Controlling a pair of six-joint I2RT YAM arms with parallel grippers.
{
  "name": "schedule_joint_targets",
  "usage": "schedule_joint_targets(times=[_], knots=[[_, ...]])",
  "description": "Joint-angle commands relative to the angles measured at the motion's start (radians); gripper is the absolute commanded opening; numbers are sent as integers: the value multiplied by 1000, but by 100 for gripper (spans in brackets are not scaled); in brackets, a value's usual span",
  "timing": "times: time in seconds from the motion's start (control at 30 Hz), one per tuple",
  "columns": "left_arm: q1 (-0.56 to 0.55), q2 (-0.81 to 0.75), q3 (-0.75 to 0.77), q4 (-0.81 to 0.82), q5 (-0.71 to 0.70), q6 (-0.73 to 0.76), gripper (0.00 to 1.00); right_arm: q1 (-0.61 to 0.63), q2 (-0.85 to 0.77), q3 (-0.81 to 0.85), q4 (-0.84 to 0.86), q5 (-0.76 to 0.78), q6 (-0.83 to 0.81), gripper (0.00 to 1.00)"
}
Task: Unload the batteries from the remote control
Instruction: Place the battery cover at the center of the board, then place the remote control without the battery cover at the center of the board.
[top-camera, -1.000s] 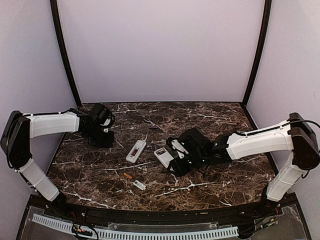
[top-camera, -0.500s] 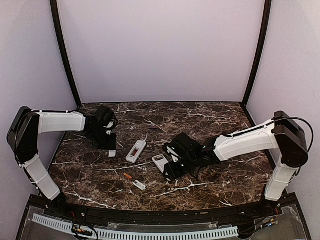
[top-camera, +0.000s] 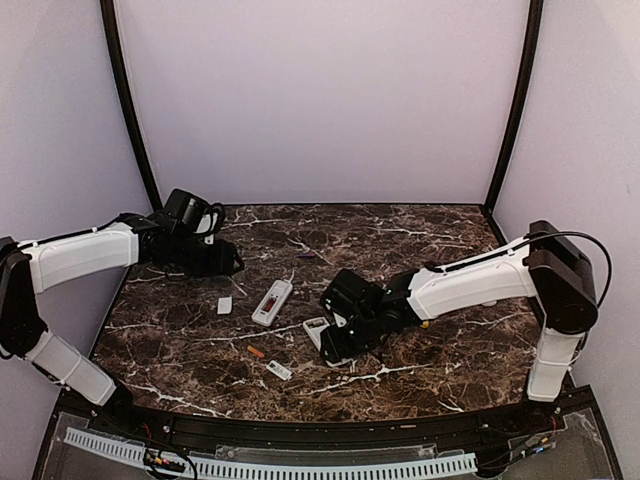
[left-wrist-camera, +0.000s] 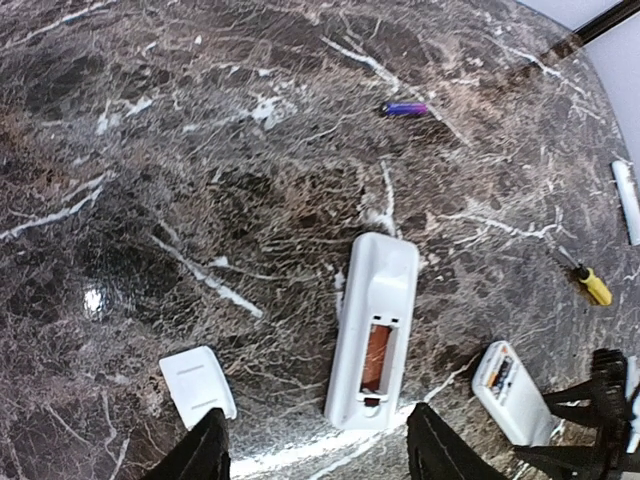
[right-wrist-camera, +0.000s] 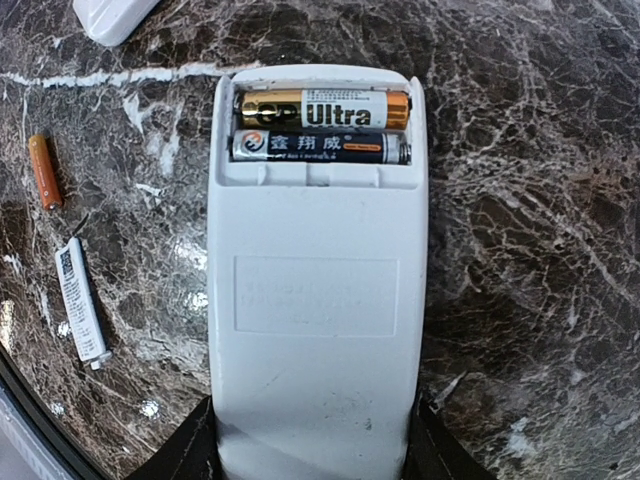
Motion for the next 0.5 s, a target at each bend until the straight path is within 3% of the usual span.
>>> schedule_joint_targets(times=[0.0,0.3,0.47], knots=[[-4,-49,-33,37,58,-29,60,27,32,51,-46,20,42,7],[-67,-101,-85,102,105,-67,61,41,24,65,-1,-26,60,65],[-98,-130,-143,226,196,-170,62,36,-37,24,12,-5,62,82]])
